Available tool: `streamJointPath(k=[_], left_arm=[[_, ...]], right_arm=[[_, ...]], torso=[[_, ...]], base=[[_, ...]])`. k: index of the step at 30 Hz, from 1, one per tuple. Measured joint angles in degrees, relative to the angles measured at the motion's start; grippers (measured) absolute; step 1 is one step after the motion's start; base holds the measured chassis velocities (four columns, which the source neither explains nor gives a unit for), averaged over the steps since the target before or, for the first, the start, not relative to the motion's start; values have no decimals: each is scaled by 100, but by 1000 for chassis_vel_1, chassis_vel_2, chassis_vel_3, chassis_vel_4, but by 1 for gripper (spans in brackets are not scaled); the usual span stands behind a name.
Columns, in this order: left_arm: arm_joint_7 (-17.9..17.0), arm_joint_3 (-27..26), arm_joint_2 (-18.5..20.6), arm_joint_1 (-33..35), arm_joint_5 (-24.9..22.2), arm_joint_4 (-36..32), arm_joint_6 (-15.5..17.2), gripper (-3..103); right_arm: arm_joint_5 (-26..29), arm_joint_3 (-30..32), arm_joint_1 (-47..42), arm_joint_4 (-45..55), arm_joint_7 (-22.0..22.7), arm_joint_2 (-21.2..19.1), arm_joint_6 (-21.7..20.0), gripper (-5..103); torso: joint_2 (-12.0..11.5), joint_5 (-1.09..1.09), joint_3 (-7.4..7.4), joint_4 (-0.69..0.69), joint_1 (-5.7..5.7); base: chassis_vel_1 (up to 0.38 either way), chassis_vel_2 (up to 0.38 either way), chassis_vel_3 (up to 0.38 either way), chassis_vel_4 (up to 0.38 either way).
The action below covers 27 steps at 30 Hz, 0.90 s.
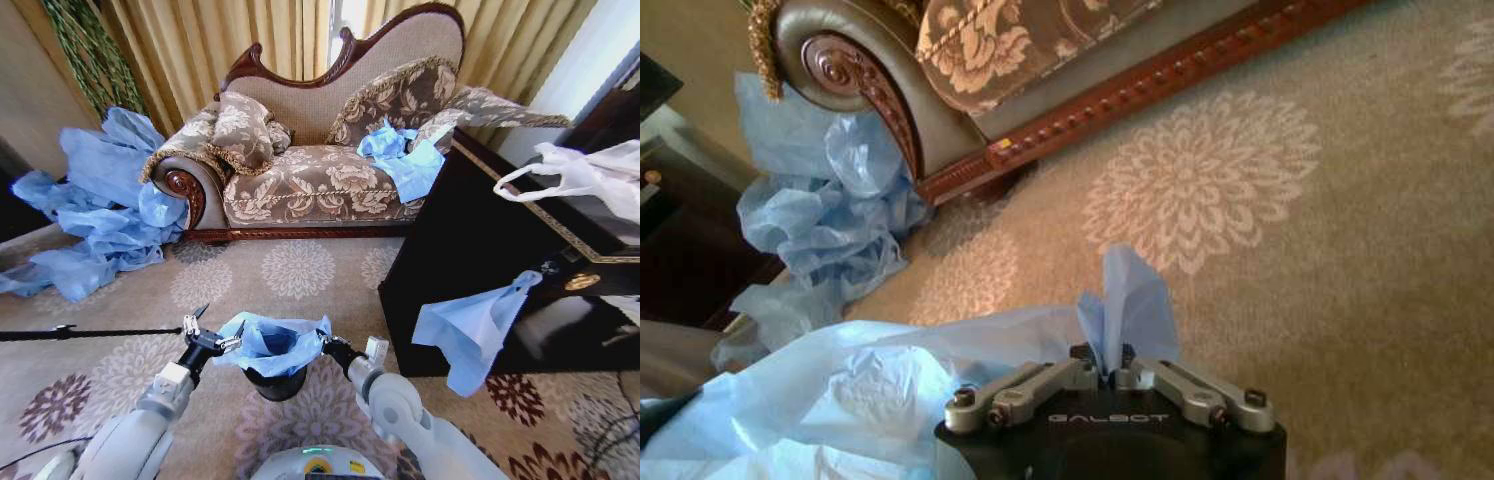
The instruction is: Place a garbage bag over the trash bin.
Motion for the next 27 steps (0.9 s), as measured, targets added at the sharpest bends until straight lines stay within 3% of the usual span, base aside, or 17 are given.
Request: streamJointPath(k=[1,5,8,15,18,23,27], left_arm=[[-72,2,-12,55,-78,-62,264,100],[-232,13,-9,91,-164,-113,641,100],[-133,17,31,19,-175,-37,730,100],[206,175,60,-288,-194,354,642,100],[392,180,29,-310,-163,536,408,101],[337,205,14,-343,-152,708,149,90],[313,236,16,-392,-217,799,-28,75]], right_arm=[[0,0,-7,-10,-2,1,0,0],[-1,4,-34,-11,-8,-3,1,0],[-1,13,-51,7,-10,-8,5,0],[1,42,-104,123,-21,-69,25,0],[2,66,-155,213,-21,-158,27,0],[-9,89,-202,262,-16,-192,27,0],[-48,75,-242,316,-9,-195,27,0]], torso=[[0,0,0,0,0],[0,-1,0,0,0],[0,1,0,0,0],[0,-1,0,-1,0],[0,0,0,0,0],[0,0,0,0,0],[0,0,0,-1,0]], base=[[0,0,0,0],[0,0,0,0],[0,0,0,0],[0,0,0,0],[0,0,0,0],[0,0,0,0],[0,0,0,0]])
